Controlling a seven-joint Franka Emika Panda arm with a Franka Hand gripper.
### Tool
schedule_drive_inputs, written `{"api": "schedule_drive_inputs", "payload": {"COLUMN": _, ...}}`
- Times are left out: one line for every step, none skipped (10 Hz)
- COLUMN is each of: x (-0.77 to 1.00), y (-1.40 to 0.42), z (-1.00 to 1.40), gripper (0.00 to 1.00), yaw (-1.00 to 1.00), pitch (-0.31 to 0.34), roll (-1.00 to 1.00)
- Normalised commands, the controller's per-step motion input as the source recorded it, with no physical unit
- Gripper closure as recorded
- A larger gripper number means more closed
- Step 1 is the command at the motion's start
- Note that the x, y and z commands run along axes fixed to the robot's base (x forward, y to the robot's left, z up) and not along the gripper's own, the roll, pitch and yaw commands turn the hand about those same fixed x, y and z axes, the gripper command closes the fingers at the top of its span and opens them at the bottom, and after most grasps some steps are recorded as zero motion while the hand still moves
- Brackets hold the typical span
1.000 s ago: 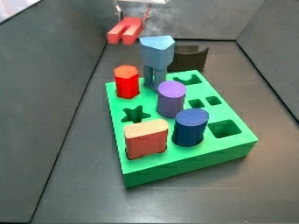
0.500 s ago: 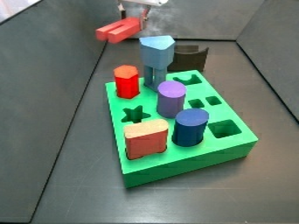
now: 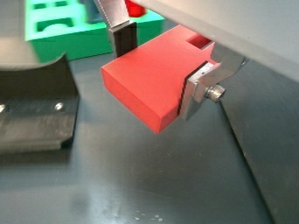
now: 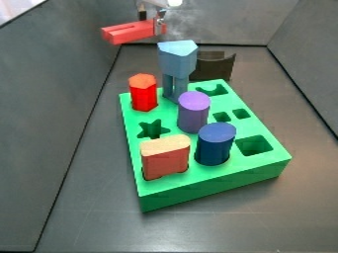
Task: Pick up the double-square object. Move up. Rotate the double-square object. Place the double-square object on the fixture. Regrasp the double-square object. Move to above the board. Insert the double-square object.
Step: Rotate the double-square object.
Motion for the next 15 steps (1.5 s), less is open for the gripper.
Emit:
{"api": "schedule_drive_inputs", "payload": {"x": 0.03, "y": 0.03, "z": -0.02, "gripper": 1.0, "yaw": -1.0, "pitch": -0.005, "roll": -0.01}}
{"api": "schedule_drive_inputs", "payload": {"x": 0.03, "y": 0.03, "z": -0.02, "gripper": 1.0, "yaw": -1.0, "pitch": -0.005, "roll": -0.01}}
{"api": "schedule_drive_inputs", "payload": {"x": 0.03, "y": 0.03, "z": -0.02, "gripper": 1.0, "yaw": -1.0, "pitch": -0.006, "roll": -0.01}}
{"api": "schedule_drive_inputs", "payload": {"x": 0.03, "y": 0.03, "z": -0.02, "gripper": 1.0, "yaw": -1.0, "pitch": -0.006, "roll": -0.01}}
{"api": "schedule_drive_inputs", "payload": {"x": 0.03, "y": 0.03, "z": -0.02, "gripper": 1.0, "yaw": -1.0, "pitch": -0.006, "roll": -0.01}}
{"api": "schedule_drive_inputs", "payload": {"x": 0.03, "y": 0.03, "z": -0.02, "gripper": 1.0, "yaw": -1.0, "pitch": -0.006, "roll": -0.01}}
{"api": "schedule_drive_inputs", "payload": {"x": 0.03, "y": 0.03, "z": -0.02, "gripper": 1.0, "yaw": -1.0, "pitch": -0.006, "roll": -0.01}}
{"api": "schedule_drive_inputs", "payload": {"x": 0.03, "y": 0.03, "z": -0.02, "gripper": 1.0, "yaw": -1.0, "pitch": -0.007, "roll": -0.01}}
{"api": "schedule_drive_inputs", "payload": {"x": 0.03, "y": 0.03, "z": -0.02, "gripper": 1.0, "yaw": -1.0, "pitch": -0.007, "roll": -0.01}}
{"api": "schedule_drive_inputs", "payload": {"x": 0.03, "y": 0.03, "z": -0.02, "gripper": 1.0, "yaw": -1.0, "pitch": -0.007, "roll": -0.01}}
{"api": "schedule_drive_inputs", "payload": {"x": 0.03, "y": 0.03, "z": -0.02, "gripper": 1.0, "yaw": -1.0, "pitch": -0.008, "roll": -0.01}}
{"api": "schedule_drive_inputs", "payload": {"x": 0.03, "y": 0.03, "z": -0.02, "gripper": 1.0, "yaw": -1.0, "pitch": -0.008, "roll": -0.01}}
{"api": "schedule_drive_inputs", "payload": {"x": 0.03, "y": 0.03, "z": -0.02, "gripper": 1.0, "yaw": -1.0, "pitch": -0.008, "roll": -0.02}}
{"api": "schedule_drive_inputs", "payload": {"x": 0.03, "y": 0.03, "z": -0.02, "gripper": 1.0, "yaw": -1.0, "pitch": -0.009, "roll": -0.02}}
{"api": "schedule_drive_inputs", "payload": {"x": 0.03, "y": 0.03, "z": -0.02, "gripper": 1.0, "yaw": -1.0, "pitch": -0.009, "roll": -0.02}}
